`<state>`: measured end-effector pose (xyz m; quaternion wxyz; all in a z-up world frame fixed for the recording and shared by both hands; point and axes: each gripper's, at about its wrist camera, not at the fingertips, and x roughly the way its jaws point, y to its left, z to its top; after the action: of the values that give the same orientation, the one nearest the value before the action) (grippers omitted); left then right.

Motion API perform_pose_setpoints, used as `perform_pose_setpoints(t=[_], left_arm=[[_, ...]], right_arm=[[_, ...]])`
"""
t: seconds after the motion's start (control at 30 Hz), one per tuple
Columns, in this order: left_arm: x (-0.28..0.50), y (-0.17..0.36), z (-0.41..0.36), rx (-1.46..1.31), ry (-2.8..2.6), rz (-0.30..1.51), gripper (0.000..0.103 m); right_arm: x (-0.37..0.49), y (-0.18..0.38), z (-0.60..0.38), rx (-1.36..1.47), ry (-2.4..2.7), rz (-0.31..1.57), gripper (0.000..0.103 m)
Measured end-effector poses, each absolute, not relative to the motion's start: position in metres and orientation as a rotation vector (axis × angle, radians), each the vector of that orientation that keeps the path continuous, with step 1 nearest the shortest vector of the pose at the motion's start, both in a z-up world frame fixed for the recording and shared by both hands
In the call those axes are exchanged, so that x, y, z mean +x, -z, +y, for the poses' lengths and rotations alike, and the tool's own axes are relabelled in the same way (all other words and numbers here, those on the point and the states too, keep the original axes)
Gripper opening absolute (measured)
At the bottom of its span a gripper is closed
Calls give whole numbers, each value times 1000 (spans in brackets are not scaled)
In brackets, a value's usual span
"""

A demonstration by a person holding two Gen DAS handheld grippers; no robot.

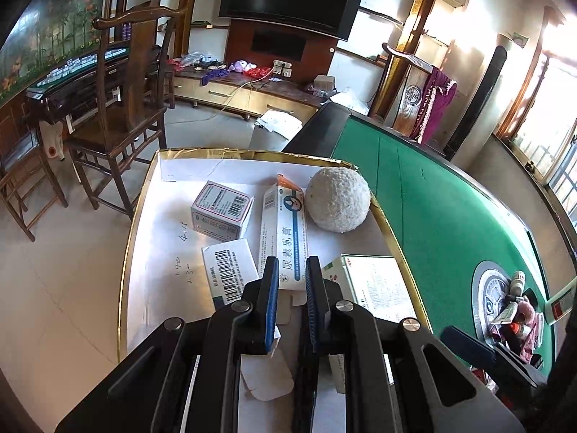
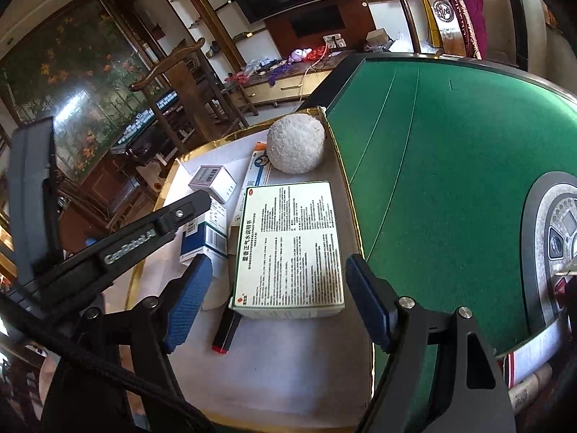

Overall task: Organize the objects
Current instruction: 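Open the left gripper to drop the marker while the right gripper releases the leaflet in the tray, then return to the pile and grasp the red gold-logo pouch with the left gripper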

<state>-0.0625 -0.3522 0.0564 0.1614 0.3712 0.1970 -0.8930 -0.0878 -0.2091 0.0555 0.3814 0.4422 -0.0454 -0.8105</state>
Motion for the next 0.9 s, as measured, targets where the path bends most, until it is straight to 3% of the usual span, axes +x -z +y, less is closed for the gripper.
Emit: perform_pose_setpoints(t=[0.27,0.4,0.43,0.53,0.57,0.73,0.9], left_arm=[[-66,-78,-302,1059,2790,433,12],[-72,-89,-247,1129,3000,297,14],[-72,-90,-230,1157,3066,282,18],[-72,-91,-184,1244,3208,203,52],[-70,-93,-162,1262,3225,110,59],[-60,-104,-77,1294,3244,-385,73],[-60,-80,-14,1409,3041,-949,73]], right_arm=[[-51,-84,-87,1007,2101,-230,77],[-43,-96,12,906,2286,-322,83],[-45,-95,34,892,2337,-343,84],[-51,-81,91,906,2491,-429,84],[-55,-78,103,920,2505,-463,84],[-70,-70,137,945,2468,-702,84],[-67,-72,140,918,2433,-737,84]])
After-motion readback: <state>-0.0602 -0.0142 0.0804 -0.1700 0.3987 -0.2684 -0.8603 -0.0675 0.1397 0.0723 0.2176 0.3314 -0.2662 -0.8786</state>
